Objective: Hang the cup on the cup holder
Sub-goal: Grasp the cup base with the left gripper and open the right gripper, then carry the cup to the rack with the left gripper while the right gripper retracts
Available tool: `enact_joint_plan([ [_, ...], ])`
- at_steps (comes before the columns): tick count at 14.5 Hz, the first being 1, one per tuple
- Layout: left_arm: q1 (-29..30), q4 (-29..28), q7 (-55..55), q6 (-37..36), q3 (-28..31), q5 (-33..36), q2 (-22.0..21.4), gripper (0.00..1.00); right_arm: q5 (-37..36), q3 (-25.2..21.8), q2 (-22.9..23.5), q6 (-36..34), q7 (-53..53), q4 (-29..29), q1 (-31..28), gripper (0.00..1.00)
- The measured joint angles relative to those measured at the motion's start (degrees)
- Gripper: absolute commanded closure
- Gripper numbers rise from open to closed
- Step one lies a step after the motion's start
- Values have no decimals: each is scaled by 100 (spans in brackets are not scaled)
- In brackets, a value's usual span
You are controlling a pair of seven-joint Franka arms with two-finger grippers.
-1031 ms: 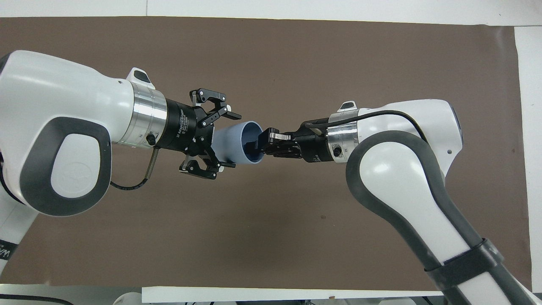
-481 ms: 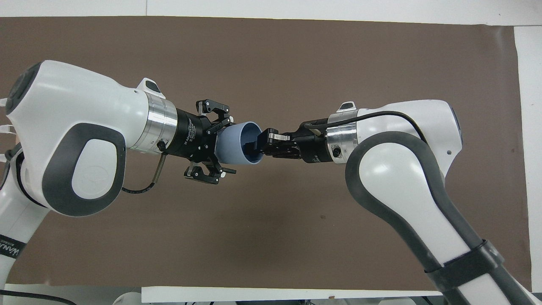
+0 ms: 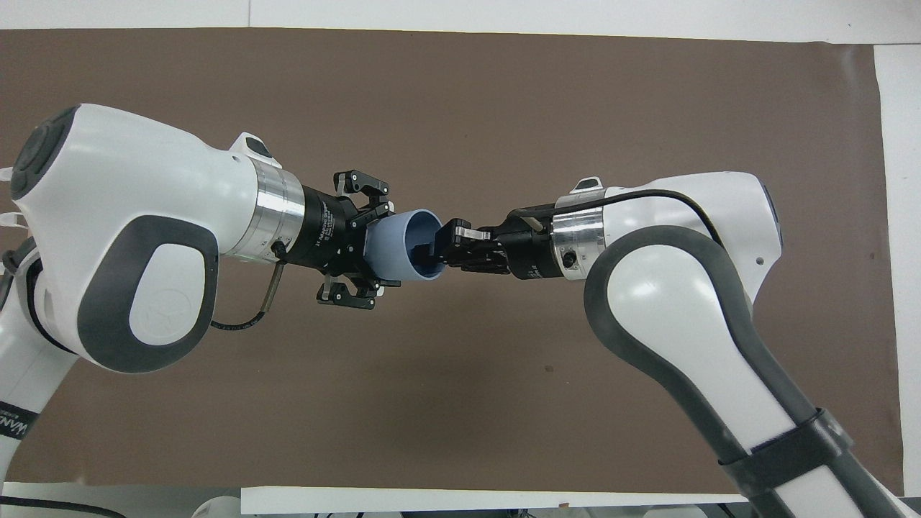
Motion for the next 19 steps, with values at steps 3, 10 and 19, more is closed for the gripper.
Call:
enact_joint_plan([
  [3, 17, -5, -92, -108, 52, 1644, 3, 100, 1, -86, -36, 40, 193, 37, -77, 1],
  [10, 68, 4, -138, -1515, 101, 5527, 20, 100, -1999, -188, -349, -610, 191, 115, -1807, 1],
  [19, 433, 234, -1484, -2428, 190, 11219, 1831, 100, -6688, -210, -496, -3223, 139, 2006, -3276, 1],
])
